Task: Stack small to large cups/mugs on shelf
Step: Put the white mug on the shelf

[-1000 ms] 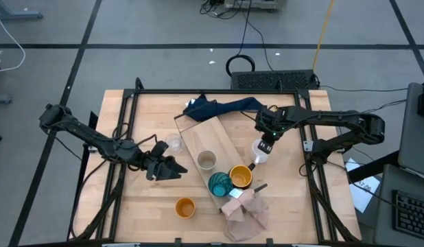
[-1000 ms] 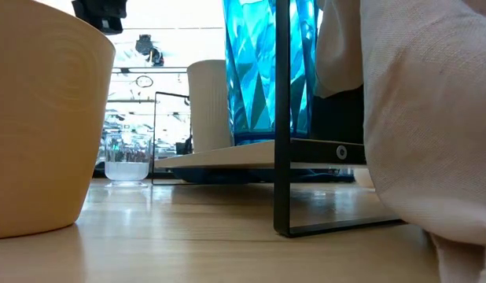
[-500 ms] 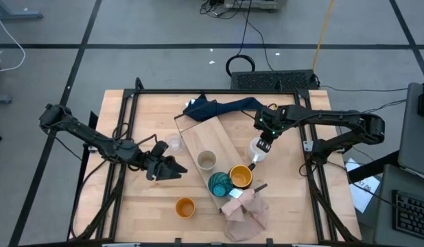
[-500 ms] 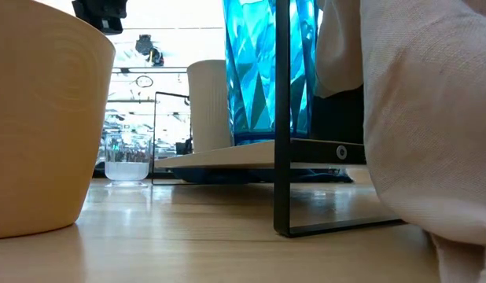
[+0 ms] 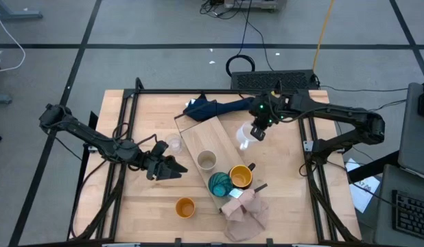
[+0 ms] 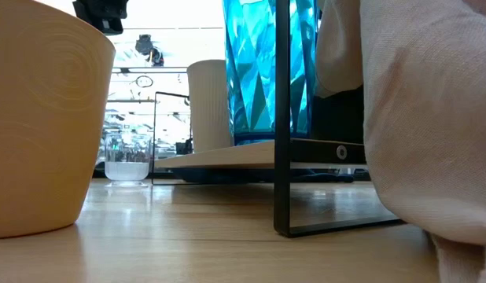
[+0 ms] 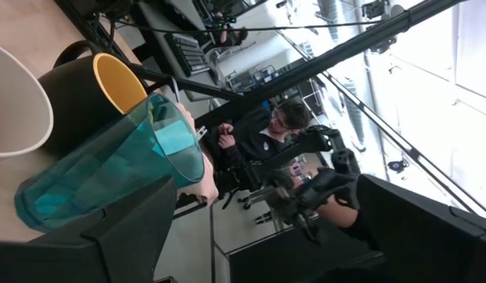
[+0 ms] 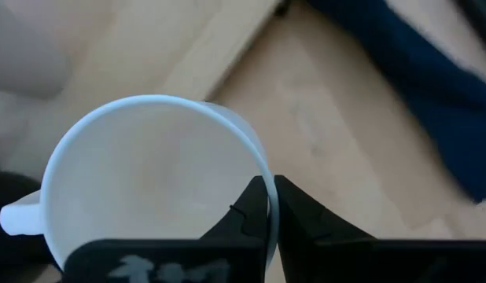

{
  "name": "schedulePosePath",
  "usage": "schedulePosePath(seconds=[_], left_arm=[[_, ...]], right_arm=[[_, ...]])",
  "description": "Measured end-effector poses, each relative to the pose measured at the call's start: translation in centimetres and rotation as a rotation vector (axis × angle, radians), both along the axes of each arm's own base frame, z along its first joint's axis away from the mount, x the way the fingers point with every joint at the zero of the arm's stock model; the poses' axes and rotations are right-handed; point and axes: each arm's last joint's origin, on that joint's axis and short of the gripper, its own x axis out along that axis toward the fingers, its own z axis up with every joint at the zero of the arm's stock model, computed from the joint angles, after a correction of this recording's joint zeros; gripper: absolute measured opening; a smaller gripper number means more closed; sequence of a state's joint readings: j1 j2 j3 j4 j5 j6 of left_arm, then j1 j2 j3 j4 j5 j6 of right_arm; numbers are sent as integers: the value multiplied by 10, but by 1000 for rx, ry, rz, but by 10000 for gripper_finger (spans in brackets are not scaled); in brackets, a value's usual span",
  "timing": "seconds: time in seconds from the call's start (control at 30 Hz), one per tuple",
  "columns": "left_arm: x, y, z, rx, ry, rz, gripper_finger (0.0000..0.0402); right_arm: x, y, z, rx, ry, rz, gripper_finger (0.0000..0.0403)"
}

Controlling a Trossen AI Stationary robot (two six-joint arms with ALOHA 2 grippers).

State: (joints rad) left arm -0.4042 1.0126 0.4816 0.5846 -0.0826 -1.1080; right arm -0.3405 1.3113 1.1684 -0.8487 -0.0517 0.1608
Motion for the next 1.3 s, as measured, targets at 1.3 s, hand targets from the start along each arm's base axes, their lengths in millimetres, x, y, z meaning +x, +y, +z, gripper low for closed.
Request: schedulePosePath(seconds=[1.3], left_arm=[[1, 3, -1, 22, -2, 33, 392]], right_arm=[[84, 29, 3, 65, 80, 142, 0]])
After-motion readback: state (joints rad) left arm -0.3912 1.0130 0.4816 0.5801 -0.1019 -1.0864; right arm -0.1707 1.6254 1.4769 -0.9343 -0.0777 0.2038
